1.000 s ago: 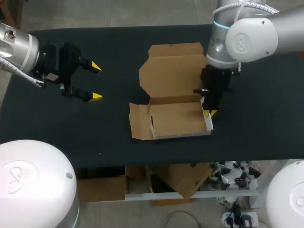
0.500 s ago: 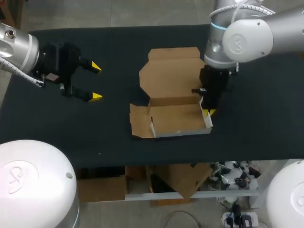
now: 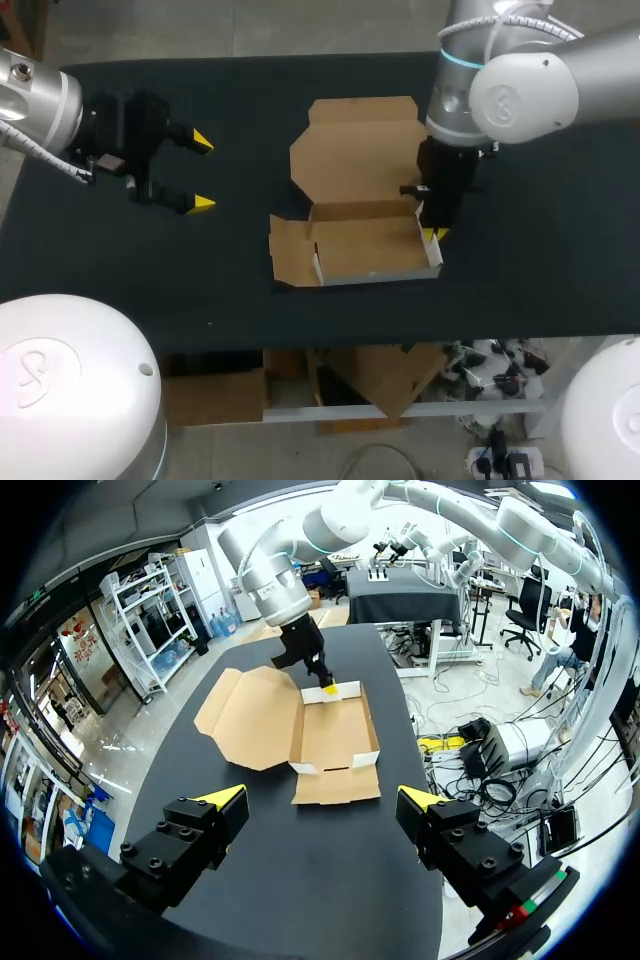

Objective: Assemble the packaging by folding the flat box into shape, placing the metal phone stand inside, and closing the box properly

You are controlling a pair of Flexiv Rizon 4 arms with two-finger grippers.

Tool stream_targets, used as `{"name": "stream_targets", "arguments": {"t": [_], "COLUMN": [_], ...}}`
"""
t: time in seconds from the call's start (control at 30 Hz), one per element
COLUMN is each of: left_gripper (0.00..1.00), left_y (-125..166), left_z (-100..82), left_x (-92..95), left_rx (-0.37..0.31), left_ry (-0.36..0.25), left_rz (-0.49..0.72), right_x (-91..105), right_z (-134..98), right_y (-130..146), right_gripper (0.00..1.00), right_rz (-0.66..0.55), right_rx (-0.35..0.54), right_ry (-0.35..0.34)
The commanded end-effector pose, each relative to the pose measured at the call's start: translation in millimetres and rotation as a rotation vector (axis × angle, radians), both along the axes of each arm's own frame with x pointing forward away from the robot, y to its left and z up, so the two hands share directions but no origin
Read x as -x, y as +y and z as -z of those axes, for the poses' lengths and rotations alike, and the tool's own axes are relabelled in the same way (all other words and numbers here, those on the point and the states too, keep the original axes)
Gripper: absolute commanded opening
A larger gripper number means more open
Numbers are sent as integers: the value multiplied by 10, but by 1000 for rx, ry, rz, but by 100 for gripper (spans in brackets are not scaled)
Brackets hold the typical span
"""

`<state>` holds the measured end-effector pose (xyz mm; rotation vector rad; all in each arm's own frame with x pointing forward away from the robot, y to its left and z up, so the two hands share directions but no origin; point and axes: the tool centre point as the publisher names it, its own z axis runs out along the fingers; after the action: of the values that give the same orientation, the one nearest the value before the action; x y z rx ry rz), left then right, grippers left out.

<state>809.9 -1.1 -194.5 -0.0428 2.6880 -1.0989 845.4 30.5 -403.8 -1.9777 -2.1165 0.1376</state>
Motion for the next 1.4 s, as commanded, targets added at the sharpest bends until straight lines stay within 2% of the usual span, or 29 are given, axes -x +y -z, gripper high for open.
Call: {"name": "stream_targets", "arguments": {"t": [0.03, 0.73, 1.1, 1.4], "left_gripper": [100, 100, 100, 100], "left_y": [0, 0, 0, 0], "left_z": [-6, -6, -6, -6], "left_x": [0, 0, 0, 0], "left_rx": [-4, -4, -4, -4], "left_ry": [2, 2, 2, 2], "left_rz": [0, 0, 0, 0], "right_x": [43, 19, 5, -1], "right_z": [52, 78, 85, 83], "right_y": [-13, 24, 44, 50], "right_gripper": [0, 0, 12, 13], "right_rz": [7, 25, 30, 36], "right_rx": [-3, -6, -4, -2], "right_ry": [-25, -92, -118, -133]}}
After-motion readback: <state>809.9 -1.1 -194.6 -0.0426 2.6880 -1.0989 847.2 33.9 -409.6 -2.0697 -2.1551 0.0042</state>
